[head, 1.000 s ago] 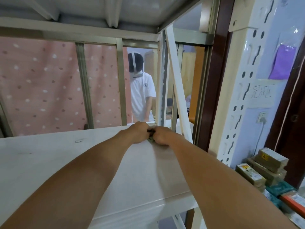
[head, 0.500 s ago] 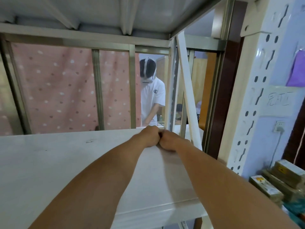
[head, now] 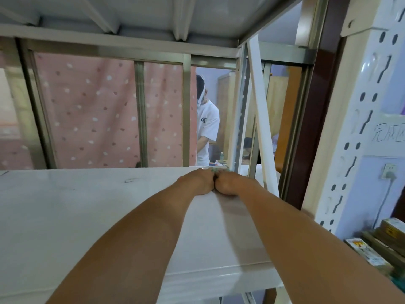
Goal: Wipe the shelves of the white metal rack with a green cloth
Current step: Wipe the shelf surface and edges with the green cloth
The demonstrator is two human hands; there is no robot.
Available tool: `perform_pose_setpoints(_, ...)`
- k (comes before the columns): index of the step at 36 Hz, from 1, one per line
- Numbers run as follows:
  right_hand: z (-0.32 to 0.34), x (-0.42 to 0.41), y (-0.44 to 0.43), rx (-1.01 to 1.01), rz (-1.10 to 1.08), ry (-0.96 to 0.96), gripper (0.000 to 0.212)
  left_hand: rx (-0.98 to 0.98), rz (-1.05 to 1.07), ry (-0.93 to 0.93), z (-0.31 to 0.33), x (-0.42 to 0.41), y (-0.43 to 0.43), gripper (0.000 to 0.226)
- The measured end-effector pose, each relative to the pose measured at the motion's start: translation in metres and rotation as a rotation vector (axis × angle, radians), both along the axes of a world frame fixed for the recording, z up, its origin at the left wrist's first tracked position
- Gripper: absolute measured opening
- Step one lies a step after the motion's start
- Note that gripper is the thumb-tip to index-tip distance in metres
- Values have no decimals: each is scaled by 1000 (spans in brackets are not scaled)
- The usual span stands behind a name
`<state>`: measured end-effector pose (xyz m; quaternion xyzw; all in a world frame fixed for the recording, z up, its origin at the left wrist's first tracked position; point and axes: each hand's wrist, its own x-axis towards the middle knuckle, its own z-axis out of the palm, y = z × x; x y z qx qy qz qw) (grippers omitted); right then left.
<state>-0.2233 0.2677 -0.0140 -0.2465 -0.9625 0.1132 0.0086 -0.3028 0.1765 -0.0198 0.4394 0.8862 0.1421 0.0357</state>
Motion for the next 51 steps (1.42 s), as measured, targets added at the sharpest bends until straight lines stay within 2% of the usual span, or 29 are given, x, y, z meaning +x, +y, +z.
perform_pose_setpoints(5, -2, -18, -17, 61, 37, -10, 51, 85, 63, -118, 4, -9, -21, 52)
perform_pose_setpoints(13, -3, -46, -48, 163, 80, -23, 50, 63, 126, -87, 4, -28, -61, 48)
perform_pose_setpoints(17, -9, -67, -62, 174, 103, -46, 51, -11, 143, -44, 4, -40, -79, 50)
perform_pose_setpoints(24, -12, -97, -108, 177, 102, -59, 60, 47, 231, -162, -2, -70, -120, 52)
perform_pose_setpoints(27, -11, -110, -137, 180, 115, -84, 61, 30, 218, -78, -1, -73, -150, 48)
perform_pose_setpoints(33, -10, -131, -186, 147, 153, -92, 62, 24, 265, -59, -4, -98, -199, 53)
perform_pose_setpoints(37, -9, -141, -219, 132, 172, -106, 63, -45, 254, 9, -3, -107, -235, 53)
perform_pose_setpoints(46, -2, -155, -301, 152, 299, -107, 61, -29, 270, -15, 7, -116, -317, 47)
perform_pose_setpoints(51, -2, -167, -339, 96, 284, -60, 61, -95, 303, 29, 12, -132, -351, 45)
